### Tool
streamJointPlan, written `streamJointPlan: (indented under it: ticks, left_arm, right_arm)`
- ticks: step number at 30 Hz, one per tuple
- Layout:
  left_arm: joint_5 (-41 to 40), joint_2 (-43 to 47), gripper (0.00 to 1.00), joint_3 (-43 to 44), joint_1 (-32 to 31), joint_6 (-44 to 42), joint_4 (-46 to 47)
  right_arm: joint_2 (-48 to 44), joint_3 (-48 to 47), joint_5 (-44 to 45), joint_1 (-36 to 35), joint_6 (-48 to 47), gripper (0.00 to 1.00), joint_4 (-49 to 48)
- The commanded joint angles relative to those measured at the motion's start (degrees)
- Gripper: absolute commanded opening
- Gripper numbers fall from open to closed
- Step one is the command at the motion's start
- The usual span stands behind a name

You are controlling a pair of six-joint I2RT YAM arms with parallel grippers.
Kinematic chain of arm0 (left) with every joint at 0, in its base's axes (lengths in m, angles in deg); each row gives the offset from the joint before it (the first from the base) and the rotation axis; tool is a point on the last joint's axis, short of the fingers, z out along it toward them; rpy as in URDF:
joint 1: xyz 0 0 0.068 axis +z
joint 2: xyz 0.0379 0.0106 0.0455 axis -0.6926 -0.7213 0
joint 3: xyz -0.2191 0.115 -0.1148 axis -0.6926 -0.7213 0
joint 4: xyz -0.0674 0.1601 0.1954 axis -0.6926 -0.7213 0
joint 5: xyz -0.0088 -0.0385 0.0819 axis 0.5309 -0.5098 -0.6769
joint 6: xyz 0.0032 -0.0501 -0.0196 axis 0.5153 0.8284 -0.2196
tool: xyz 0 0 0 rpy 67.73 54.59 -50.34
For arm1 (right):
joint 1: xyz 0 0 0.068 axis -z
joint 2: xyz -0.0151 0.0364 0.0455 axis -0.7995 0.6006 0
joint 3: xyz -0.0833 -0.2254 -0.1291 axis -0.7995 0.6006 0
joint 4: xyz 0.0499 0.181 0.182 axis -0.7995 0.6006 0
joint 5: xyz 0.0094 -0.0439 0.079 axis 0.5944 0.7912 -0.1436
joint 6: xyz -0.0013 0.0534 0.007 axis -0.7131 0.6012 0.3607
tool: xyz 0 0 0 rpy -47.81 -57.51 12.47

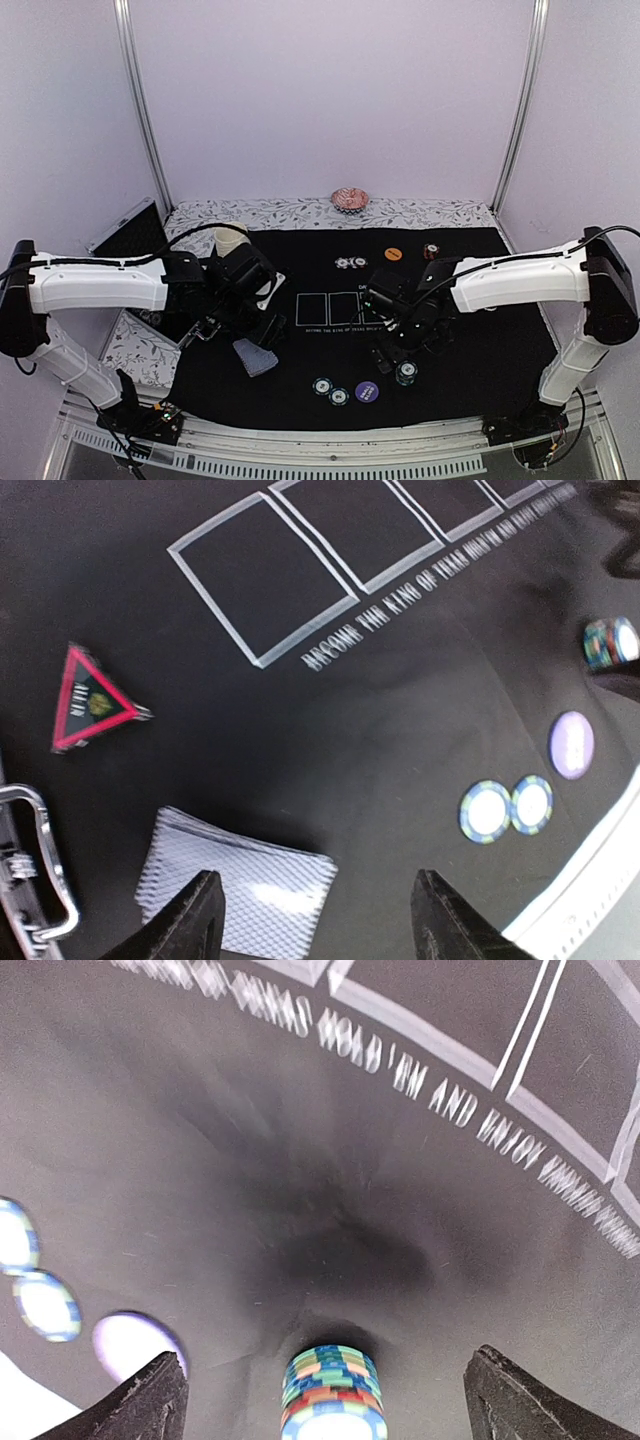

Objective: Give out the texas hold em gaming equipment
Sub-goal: Adjust the poker chips pile in the small blind area, then pick up the poker card from the poker table mat.

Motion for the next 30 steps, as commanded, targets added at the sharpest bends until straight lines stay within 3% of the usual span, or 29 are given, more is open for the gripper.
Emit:
streamJointPlan:
  ticks: [1, 3, 7, 9, 14, 17, 19, 23, 30]
  left_arm:
    - [0.03, 1.02, 0.66, 2.85, 5.01, -2.78, -2.76]
    - [-0.38, 1.45, 0.69, 3.23, 7.32, -3.46, -4.09]
    - [-1.8, 2.86, 0.92, 3.47, 11.9, -3.69, -7.03]
    - [-2.34, 3.55, 0.97, 3.7, 14.22, -3.75, -8.77]
    - [-1.44, 4.31, 0.98, 4.73, 18.69, -3.16, -11.11]
    - [2.57, 4.34, 0.98, 2.02, 18.52, 4.25, -10.72]
    - [4.64, 5.69, 0.98, -1.81, 16.52, 9.99, -8.74]
    - [1.36, 7.46, 0.98, -3.4, 11.97, 17.67, -8.31]
    - [1.89, 4.72, 0.98, -5.38, 11.22, 18.28, -8.07]
  right_arm:
    - [-7.89, -3.78, 5.19, 1.37, -4.09, 0.99, -0.55]
    - [-11.8, -3.9, 8.28, 1.84, -6.19, 0.99, -2.27]
    - [-21.52, -1.3, 15.03, 2.37, -11.55, 0.99, -10.05]
    - [-27.61, 1.73, 14.73, 3.72, -15.35, 0.99, -16.07]
    - [-38.04, 10.61, 13.16, 6.49, -21.21, 0.99, -30.07]
    - [-41.37, 13.98, 13.48, 6.74, -23.83, 0.99, -34.13]
    - [-41.91, 15.3, 14.44, 6.88, -24.81, 0.99, -34.85]
    - [-39.86, 16.3, 14.43, 6.92, -25.91, 0.99, -35.24]
    - [-31.02, 13.29, 6.6, 6.92, -24.04, 0.99, -35.26]
